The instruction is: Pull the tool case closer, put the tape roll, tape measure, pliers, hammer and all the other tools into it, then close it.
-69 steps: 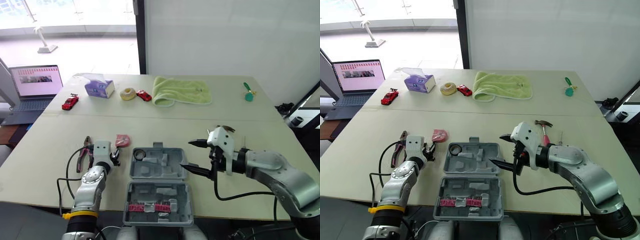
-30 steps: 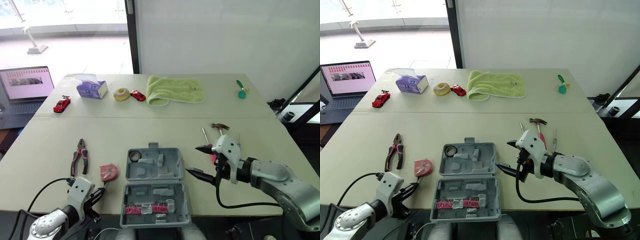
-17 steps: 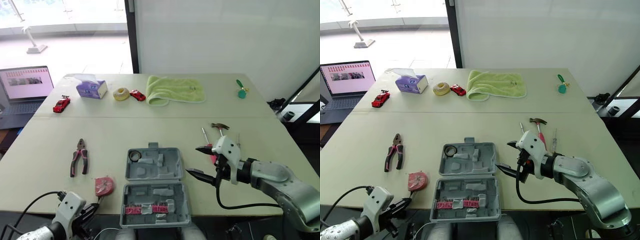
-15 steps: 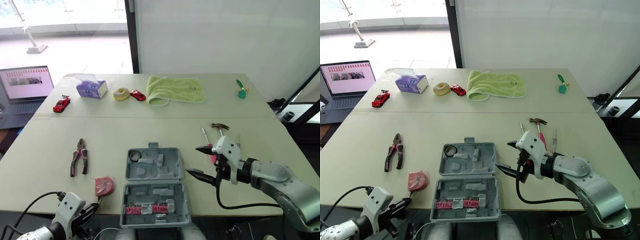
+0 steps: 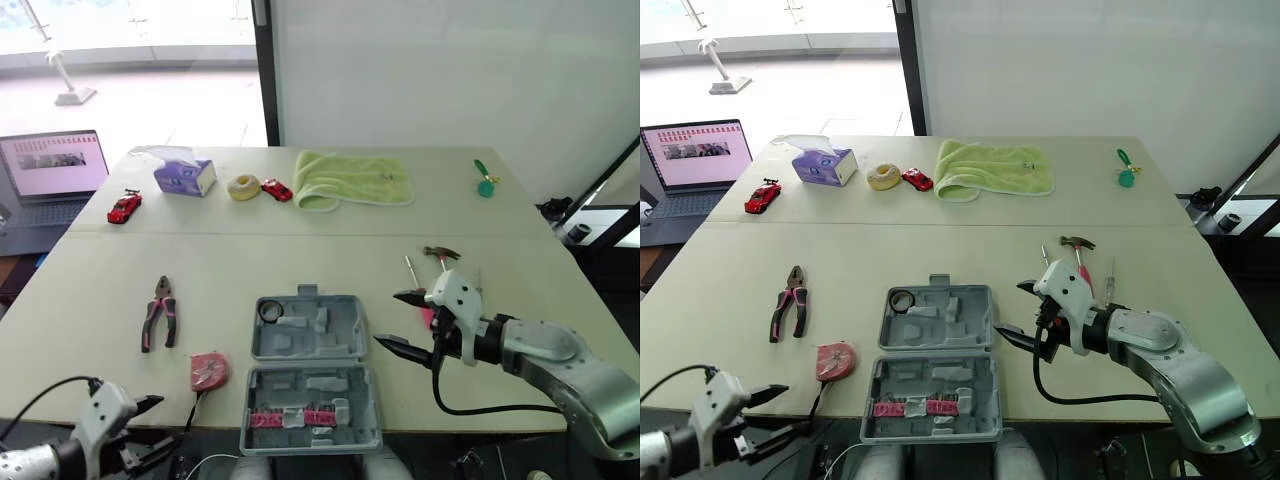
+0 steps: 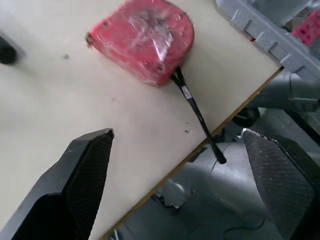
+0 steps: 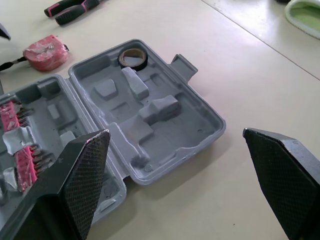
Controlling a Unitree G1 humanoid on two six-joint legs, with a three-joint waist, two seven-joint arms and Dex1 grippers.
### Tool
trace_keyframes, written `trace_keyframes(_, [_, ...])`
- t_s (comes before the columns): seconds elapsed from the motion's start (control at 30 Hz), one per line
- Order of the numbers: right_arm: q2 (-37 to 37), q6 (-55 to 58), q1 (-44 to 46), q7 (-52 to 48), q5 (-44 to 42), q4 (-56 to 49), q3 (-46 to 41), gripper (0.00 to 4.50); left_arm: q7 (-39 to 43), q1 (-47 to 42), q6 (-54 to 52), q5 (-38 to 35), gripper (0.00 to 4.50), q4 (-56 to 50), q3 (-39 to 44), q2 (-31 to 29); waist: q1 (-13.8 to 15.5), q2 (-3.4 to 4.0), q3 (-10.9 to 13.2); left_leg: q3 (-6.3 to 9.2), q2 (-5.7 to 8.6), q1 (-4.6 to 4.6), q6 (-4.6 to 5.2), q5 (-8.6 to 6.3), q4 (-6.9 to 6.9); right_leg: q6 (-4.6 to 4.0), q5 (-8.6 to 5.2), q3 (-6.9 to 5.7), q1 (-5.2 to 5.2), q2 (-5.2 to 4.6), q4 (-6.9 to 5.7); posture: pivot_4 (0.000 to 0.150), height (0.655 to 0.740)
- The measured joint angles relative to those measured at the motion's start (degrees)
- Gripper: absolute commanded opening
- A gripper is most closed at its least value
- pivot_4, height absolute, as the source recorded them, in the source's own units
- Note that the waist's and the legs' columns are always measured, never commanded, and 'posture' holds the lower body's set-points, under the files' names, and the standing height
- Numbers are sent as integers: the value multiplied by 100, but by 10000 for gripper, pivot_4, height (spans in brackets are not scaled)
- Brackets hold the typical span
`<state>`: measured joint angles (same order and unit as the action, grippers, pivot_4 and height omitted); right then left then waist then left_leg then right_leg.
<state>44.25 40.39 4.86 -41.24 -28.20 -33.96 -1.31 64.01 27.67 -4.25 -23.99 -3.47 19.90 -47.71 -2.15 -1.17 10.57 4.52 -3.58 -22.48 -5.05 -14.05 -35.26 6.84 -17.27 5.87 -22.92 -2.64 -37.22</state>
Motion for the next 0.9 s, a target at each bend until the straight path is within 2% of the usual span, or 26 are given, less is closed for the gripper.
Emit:
trace_keyframes(0.13, [-16,-92,6,-13,51,53,36,45000,1258,-1004,393,-113,44319,694,-36,-801,-18,0,3,-10,0,-8,0,0,2,-3,2,2,-7,-4,3,1500,7400])
trace_keyframes(0.23, [-39,-115,49,-8,99,103,59,45000,2013,-1921,941,0,44319,1261,-437,-923,-30,5,5,-12,-1,-10,0,0,7,-1,3,3,-11,-1,3,1500,7400])
trace_keyframes(0.33, [-41,-134,81,37,143,164,62,45000,2657,-2928,1317,151,44319,2033,-1183,-922,-40,4,7,-11,-6,-11,1,1,13,1,4,2,-19,9,-5,1500,7400])
trace_keyframes(0.43, [-39,-128,56,82,211,167,48,45000,2794,-3509,1536,210,44319,2578,-1737,-910,-51,6,7,-11,-10,-10,2,1,12,18,12,3,-20,11,-10,1500,7400])
trace_keyframes(0.57, [-42,-17,-49,207,215,61,-6,45000,2826,-4340,2085,494,44319,3492,-2203,-445,-26,7,8,-9,-10,-12,2,2,6,22,14,3,-18,13,-17,1500,7400])
trace_keyframes(0.9, [-24,281,-304,356,192,-273,-317,45000,2755,-4465,2359,980,44319,3858,-2546,13,-34,5,7,-4,-11,-9,3,2,2,24,15,3,-18,18,-31,1500,7400])
